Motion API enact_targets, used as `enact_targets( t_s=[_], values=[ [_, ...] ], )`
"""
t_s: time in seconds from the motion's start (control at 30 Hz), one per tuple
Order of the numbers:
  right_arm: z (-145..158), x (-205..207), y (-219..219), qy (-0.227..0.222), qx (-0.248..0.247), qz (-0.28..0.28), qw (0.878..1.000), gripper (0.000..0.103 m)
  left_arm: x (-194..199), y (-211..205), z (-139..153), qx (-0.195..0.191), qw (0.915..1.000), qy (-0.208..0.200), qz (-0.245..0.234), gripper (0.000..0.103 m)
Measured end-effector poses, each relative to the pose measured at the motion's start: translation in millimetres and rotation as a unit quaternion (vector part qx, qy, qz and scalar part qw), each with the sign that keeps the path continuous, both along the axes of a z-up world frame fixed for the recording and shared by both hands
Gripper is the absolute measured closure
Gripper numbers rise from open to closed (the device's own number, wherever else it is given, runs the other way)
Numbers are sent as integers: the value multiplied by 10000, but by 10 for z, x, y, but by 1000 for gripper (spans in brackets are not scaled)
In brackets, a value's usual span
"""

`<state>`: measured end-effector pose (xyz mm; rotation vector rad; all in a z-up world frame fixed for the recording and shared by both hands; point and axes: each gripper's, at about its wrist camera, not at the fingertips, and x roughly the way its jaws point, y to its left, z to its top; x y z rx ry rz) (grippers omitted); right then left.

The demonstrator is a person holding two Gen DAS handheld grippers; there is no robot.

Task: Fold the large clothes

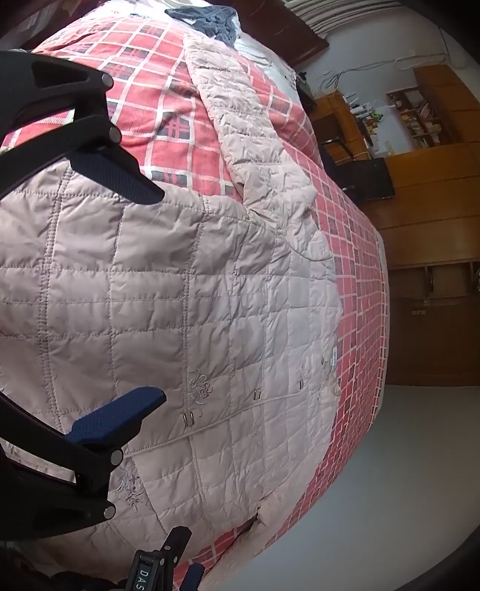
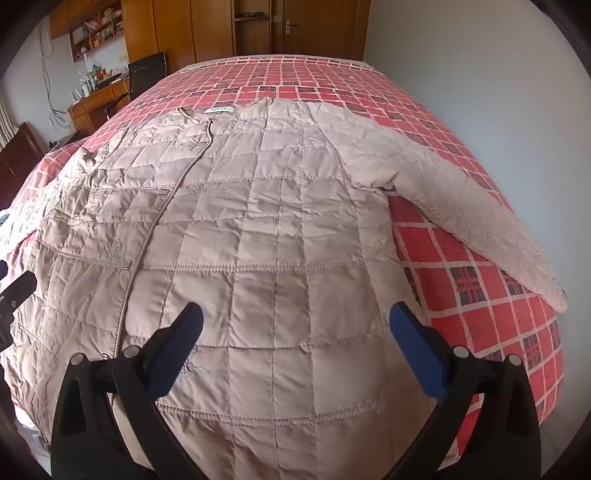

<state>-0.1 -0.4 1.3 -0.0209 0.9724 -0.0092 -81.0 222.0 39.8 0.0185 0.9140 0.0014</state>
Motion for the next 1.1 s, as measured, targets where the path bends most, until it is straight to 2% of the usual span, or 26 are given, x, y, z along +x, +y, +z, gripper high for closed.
enact_targets(
  t_s=[0.27,0.3,0.33,1.1],
  values=[
    [3,55,2,-12,-139,-102,9999,3,-8,2,-2,-59,10000,6,-21,4],
    [10,-33,-14,-59,7,-1,10000,3,-8,7,-2,-66,10000,5,-23,4],
    [9,-28,-11,-48,-2,-9,10000,3,-17,-67,-19,58,10000,-4,-7,4],
    [12,5,15,-64,-32,-50,10000,3,-4,30,-31,55,10000,-5,38,4]
  ],
)
